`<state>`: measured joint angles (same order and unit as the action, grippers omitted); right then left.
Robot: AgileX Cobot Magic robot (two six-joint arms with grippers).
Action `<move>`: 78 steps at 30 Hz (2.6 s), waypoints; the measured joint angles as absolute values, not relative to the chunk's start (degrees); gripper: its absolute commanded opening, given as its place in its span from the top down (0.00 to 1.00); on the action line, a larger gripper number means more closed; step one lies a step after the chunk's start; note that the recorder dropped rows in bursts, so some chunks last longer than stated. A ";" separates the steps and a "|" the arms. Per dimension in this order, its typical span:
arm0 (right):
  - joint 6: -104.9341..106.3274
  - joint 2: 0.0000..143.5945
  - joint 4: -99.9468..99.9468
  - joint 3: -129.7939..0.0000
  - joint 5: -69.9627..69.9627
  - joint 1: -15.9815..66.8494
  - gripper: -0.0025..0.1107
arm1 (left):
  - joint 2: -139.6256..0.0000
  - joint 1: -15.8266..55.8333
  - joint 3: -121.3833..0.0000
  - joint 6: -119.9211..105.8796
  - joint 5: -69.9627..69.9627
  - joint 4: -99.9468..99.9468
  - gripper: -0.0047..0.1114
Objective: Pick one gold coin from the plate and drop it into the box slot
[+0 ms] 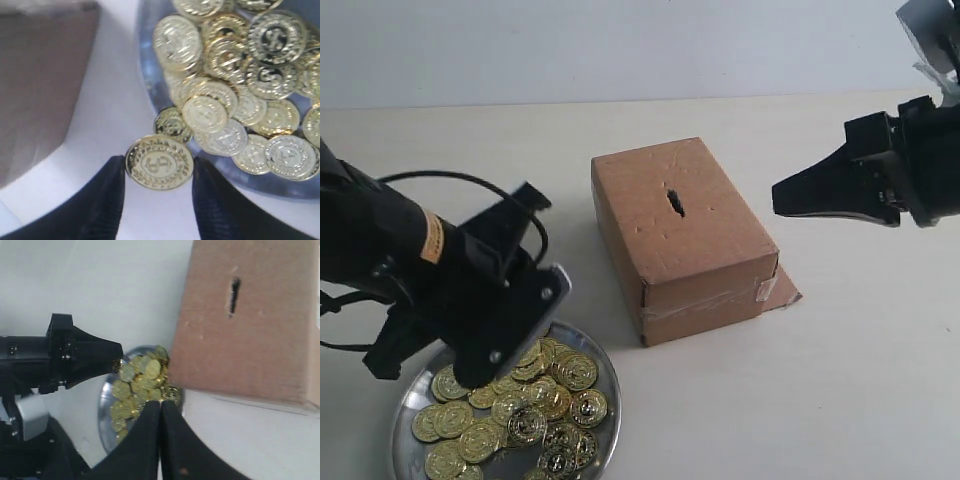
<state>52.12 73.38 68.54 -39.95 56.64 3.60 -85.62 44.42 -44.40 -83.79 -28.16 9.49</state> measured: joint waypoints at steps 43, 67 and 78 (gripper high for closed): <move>64.13 90.96 99.87 -49.33 31.65 41.88 0.51 | -66.83 42.89 -44.49 -54.17 -30.63 -1.41 0.71; 63.75 90.96 100.59 -49.41 32.96 41.99 0.98 | -66.93 44.58 -44.49 -55.26 -27.28 -4.91 0.54; 63.75 88.77 99.81 -49.41 12.44 41.99 0.98 | -65.47 44.58 -44.49 -47.84 -27.60 4.83 0.44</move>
